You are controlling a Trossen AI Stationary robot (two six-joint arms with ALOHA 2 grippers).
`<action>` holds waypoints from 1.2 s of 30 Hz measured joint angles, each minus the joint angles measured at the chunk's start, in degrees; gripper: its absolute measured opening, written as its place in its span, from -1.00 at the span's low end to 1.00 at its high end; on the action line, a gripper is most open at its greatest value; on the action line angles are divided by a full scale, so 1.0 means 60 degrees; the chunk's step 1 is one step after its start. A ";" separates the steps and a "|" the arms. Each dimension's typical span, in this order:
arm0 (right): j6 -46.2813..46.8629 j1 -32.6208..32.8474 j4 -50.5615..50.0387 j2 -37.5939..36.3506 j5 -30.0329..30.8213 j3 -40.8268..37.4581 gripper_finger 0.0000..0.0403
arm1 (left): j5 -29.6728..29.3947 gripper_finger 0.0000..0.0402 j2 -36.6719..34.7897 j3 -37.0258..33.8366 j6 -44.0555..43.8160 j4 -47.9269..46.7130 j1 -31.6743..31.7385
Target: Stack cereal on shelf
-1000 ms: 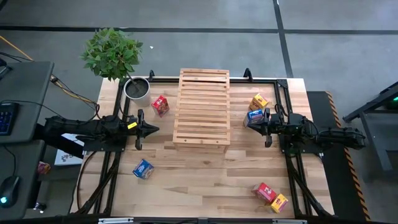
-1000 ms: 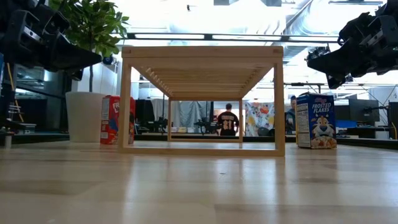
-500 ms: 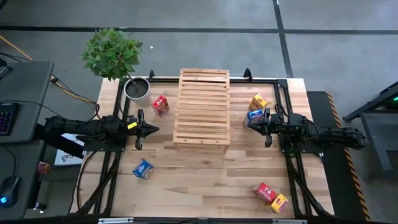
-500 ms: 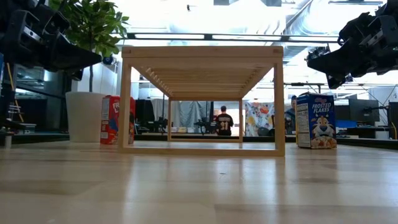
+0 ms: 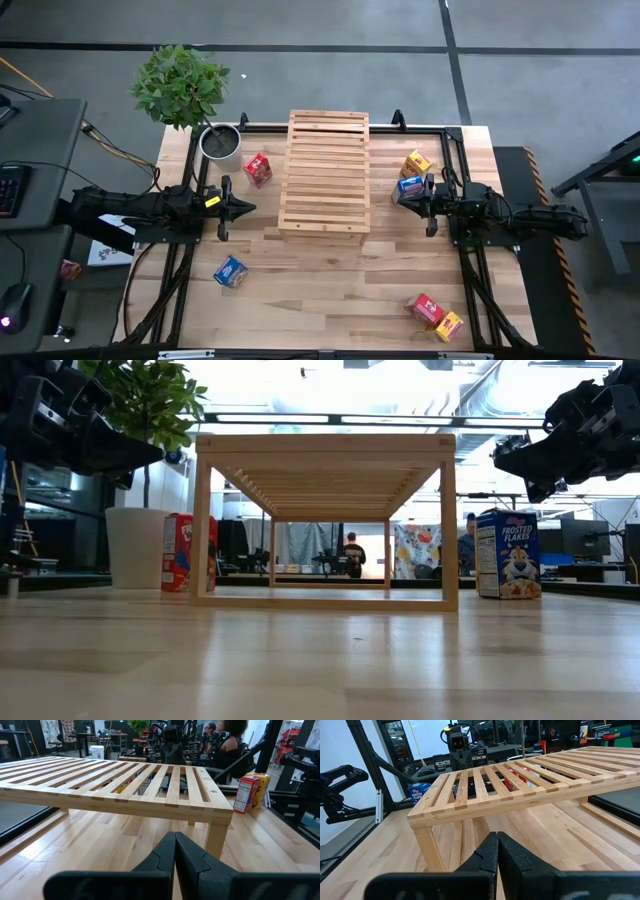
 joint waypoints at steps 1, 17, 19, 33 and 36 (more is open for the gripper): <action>-0.0002 0.0000 0.0000 -0.0002 0.0000 0.0003 -1.00 | 0.0000 -1.00 0.0000 -0.0002 0.0131 0.0000 0.0000; 0.0000 0.0000 0.0000 0.0000 -0.0003 0.0003 -1.00 | 0.0000 -1.00 0.0000 0.0000 0.0343 0.0000 0.0000; 0.0000 -0.0003 0.0000 0.0000 0.0000 0.0004 -1.00 | 0.0000 -1.00 0.0000 -0.0001 0.0343 -0.0003 0.0000; -0.0004 -0.0003 0.0000 0.0000 0.0000 0.0000 -1.00 | 0.0000 -1.00 -0.0004 0.0000 0.0343 0.0000 0.0000; -0.0001 -0.0003 0.0000 0.0000 0.0000 0.0004 -1.00 | 0.0000 -1.00 -0.0004 0.0002 0.0343 0.0000 0.0000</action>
